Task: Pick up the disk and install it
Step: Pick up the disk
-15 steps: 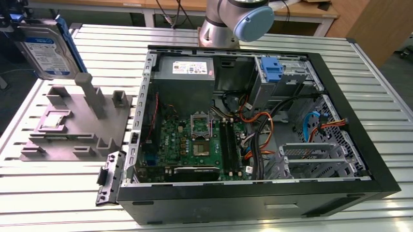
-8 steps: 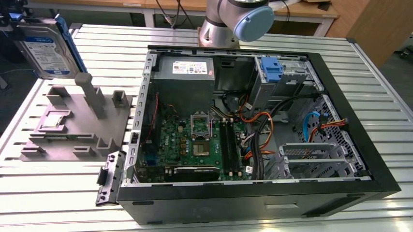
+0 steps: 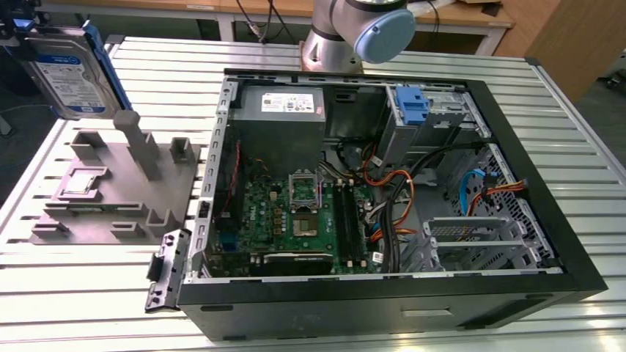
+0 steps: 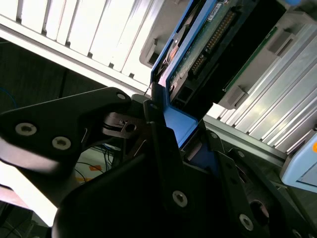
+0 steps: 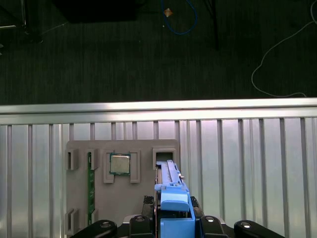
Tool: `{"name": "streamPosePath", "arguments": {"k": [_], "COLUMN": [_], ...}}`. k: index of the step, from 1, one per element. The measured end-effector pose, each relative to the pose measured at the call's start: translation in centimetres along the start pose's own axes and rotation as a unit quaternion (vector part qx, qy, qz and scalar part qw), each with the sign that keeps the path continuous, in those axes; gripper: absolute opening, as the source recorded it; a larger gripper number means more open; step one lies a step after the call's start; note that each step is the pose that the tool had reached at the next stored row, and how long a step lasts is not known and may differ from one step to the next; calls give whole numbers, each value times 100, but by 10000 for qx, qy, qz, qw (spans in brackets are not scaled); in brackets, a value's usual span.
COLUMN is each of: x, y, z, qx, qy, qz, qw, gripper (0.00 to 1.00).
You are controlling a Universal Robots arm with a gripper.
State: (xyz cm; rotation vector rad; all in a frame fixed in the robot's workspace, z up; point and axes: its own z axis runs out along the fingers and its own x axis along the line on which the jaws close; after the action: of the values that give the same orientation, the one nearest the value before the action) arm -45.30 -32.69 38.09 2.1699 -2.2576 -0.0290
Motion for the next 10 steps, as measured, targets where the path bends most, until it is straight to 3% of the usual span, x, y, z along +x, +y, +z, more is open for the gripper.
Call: {"name": "streamPosePath", "arguments": {"k": [10], "x": [0], "y": [0], "z": [-23], "qx": [0], "qy": [0], "qz": [0], "qw": [10000], "gripper": [36]}}
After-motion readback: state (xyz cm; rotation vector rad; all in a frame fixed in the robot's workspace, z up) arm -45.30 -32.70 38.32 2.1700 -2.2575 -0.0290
